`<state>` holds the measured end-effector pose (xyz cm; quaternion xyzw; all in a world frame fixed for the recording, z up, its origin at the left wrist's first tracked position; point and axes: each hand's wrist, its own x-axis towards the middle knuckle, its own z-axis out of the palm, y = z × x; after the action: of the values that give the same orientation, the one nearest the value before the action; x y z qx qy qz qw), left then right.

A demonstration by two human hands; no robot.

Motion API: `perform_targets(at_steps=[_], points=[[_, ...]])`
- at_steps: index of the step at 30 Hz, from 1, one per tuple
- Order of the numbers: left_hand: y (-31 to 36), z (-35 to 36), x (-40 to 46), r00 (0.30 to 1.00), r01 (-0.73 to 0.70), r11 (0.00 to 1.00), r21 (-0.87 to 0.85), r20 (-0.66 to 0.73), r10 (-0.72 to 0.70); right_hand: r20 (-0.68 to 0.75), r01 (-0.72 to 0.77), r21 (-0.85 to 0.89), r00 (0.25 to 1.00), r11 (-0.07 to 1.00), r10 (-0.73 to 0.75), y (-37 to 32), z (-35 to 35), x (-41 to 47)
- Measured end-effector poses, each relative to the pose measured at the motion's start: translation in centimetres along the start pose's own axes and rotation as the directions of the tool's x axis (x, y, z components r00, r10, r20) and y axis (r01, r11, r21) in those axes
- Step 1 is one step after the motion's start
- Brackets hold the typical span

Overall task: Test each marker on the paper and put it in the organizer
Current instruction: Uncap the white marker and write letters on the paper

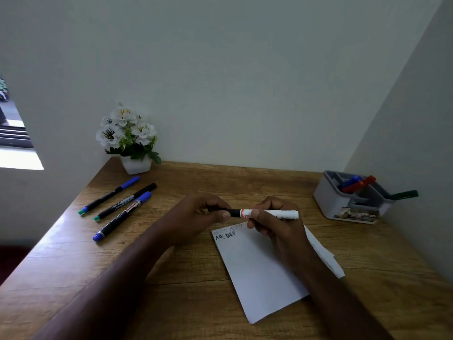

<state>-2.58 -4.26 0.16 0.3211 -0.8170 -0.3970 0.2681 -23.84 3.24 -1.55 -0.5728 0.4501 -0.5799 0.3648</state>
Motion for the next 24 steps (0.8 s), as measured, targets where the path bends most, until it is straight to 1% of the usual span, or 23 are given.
perform_targets(at_steps=[2,6,9,13,16,18,20,22,24], points=[[0.1,0.1,-0.1,1.000,-0.027,0.999,0.027,0.002,0.026,0.013,-0.038,0.044,0.999,0.998,0.037,0.0,0.1,0.0],[0.5,0.6,-0.2,0.998,-0.057,0.997,0.056,-0.024,0.059,0.036,-0.122,0.193,0.992,0.974,0.117,-0.2,0.3,0.1],[0.4,0.9,-0.2,0.996,-0.080,0.994,0.069,-0.043,0.083,0.043,-0.137,0.214,0.991,0.967,0.130,-0.4,0.4,0.2],[0.3,1.2,-0.3,0.989,-0.127,0.991,0.051,-0.064,0.131,0.058,-0.112,0.180,0.993,0.977,0.103,-0.4,0.7,0.0],[0.5,1.2,-0.4,0.993,-0.099,0.993,0.060,-0.060,0.102,0.035,-0.101,0.153,0.995,0.983,0.097,-0.4,0.6,0.0],[1.0,1.1,-0.3,0.996,-0.063,0.997,0.052,-0.059,0.066,0.011,-0.085,0.049,0.996,0.995,0.085,-0.6,0.7,-0.1],[1.7,1.5,-0.2,0.995,-0.082,0.997,0.010,-0.052,0.083,0.001,-0.072,-0.059,0.997,0.996,0.072,-0.9,1.2,-0.2],[2.4,2.0,-0.2,0.993,-0.103,0.993,-0.050,-0.059,0.100,-0.003,-0.008,-0.088,1.000,0.996,0.007,-1.2,1.8,-0.1],[2.6,2.3,-0.2,0.993,-0.083,0.992,-0.092,-0.097,0.074,-0.050,0.050,-0.092,0.997,0.995,-0.055,-1.5,1.6,0.1]])
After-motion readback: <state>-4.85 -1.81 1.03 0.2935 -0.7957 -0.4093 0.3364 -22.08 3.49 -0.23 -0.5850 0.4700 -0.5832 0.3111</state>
